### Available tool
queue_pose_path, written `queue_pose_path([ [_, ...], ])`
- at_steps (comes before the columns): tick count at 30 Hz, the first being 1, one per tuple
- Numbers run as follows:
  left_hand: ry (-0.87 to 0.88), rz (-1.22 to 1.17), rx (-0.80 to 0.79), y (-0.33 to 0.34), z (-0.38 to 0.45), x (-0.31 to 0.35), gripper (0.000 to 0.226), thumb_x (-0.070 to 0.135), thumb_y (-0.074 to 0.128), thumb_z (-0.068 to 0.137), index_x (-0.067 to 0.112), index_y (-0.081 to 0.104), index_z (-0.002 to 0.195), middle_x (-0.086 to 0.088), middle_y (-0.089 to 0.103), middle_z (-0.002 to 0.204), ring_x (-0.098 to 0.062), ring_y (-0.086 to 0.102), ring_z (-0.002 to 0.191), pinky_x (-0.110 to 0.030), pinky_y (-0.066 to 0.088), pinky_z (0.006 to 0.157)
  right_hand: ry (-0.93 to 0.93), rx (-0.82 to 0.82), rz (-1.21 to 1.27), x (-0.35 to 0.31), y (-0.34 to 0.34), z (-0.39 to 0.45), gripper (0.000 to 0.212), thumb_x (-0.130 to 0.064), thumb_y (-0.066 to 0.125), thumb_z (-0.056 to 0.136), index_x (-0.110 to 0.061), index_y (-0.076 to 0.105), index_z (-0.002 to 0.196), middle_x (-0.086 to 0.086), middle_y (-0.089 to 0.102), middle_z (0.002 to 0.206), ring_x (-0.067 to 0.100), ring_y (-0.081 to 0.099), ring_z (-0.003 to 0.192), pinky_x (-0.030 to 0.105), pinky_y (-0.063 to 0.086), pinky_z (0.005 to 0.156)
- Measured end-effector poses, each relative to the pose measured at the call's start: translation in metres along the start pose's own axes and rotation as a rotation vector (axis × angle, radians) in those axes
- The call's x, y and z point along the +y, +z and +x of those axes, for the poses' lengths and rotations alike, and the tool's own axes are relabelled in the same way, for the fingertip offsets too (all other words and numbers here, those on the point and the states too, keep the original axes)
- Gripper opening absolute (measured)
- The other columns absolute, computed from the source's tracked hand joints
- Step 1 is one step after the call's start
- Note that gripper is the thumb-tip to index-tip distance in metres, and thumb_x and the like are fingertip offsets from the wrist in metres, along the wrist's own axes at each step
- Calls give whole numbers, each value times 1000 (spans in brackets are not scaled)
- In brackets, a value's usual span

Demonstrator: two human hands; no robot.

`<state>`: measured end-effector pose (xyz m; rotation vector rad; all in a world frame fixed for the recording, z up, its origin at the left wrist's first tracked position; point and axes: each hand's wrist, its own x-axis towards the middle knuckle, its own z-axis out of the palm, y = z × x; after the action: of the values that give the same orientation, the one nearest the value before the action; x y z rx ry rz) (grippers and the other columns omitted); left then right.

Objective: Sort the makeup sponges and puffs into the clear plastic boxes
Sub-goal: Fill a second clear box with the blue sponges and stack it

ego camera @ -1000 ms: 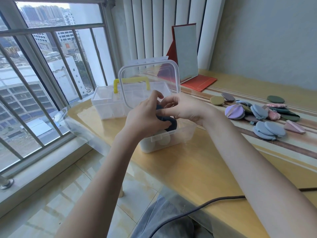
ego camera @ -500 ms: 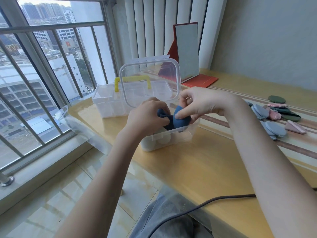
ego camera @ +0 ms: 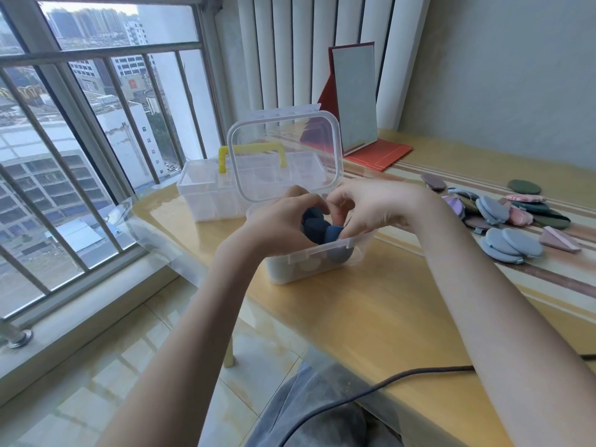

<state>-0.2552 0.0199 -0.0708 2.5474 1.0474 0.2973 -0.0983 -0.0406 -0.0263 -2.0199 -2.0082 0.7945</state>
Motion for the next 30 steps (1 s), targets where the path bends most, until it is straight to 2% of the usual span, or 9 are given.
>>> queue_pose_path([
  [4, 42, 3, -1, 3, 3, 1, 43, 27, 74, 73, 38, 43, 101, 3, 39, 124, -20, 48, 104, -42, 46, 94, -16, -28, 90, 3, -1, 0, 22, -10, 80, 74, -17, 60, 72, -2, 63, 85, 13, 60, 82, 23, 47, 65],
  [7, 22, 49, 9, 3, 3, 2, 44, 24, 73, 74, 32, 43, 105, 1, 39, 126, -20, 47, 103, -42, 44, 95, -16, -10, 124, 4, 1, 1, 20, -11, 80, 74, -18, 62, 73, -2, 67, 85, 12, 62, 82, 22, 48, 65],
  [9, 33, 36, 30, 2, 1, 2, 42, 26, 74, 74, 31, 43, 102, 1, 40, 123, -20, 48, 102, -42, 44, 94, -21, 15, 95, 3, 3, 4, 20, -10, 80, 74, -17, 61, 72, -2, 66, 85, 12, 62, 81, 24, 47, 66],
  [13, 54, -6, 62, 2, 0, 2, 30, 28, 74, 72, 26, 54, 95, 5, 42, 113, -19, 51, 97, -41, 48, 89, -27, 13, 42, 2, 6, 7, 20, -10, 80, 74, -17, 61, 75, 0, 65, 82, 16, 62, 81, 27, 52, 71],
  [17, 32, -3, 108, 4, 0, 5, 25, 20, 72, 73, 27, 52, 87, 6, 43, 107, -20, 53, 93, -39, 50, 83, -68, -22, 95, 6, 3, 7, 23, -9, 80, 73, -17, 60, 67, 3, 69, 96, 20, 65, 96, 33, 53, 84],
  [21, 9, 25, 185, 6, -1, 5, 23, 21, 69, 77, 26, 51, 91, 5, 46, 110, -18, 52, 90, -25, 37, 64, -102, -69, 196, 8, 3, 6, 23, 0, 78, 73, -14, 61, 65, -4, 68, 85, 10, 67, 89, 26, 52, 82],
  [24, 22, 40, 205, 7, -1, 5, 22, 17, 67, 79, 27, 50, 91, 6, 46, 111, -17, 51, 89, -20, 32, 56, -83, -63, 175, 8, 2, 6, 22, 0, 76, 74, -15, 62, 66, -1, 68, 89, 12, 66, 93, 28, 53, 85],
  [27, 42, 45, 174, 7, 1, 4, 25, 17, 68, 78, 28, 50, 91, 6, 45, 112, -17, 51, 89, -21, 36, 59, -44, -35, 63, 2, 4, 6, 21, -3, 74, 76, -17, 61, 67, 6, 68, 97, 19, 65, 97, 32, 54, 86],
  [30, 50, -64, 101, 4, 2, 0, 30, 14, 71, 74, 27, 54, 96, 6, 42, 112, -19, 53, 94, -31, 52, 77, -34, -31, -17, -6, 5, 4, 22, -4, 74, 78, -19, 61, 69, 5, 67, 95, 19, 65, 94, 25, 53, 75],
])
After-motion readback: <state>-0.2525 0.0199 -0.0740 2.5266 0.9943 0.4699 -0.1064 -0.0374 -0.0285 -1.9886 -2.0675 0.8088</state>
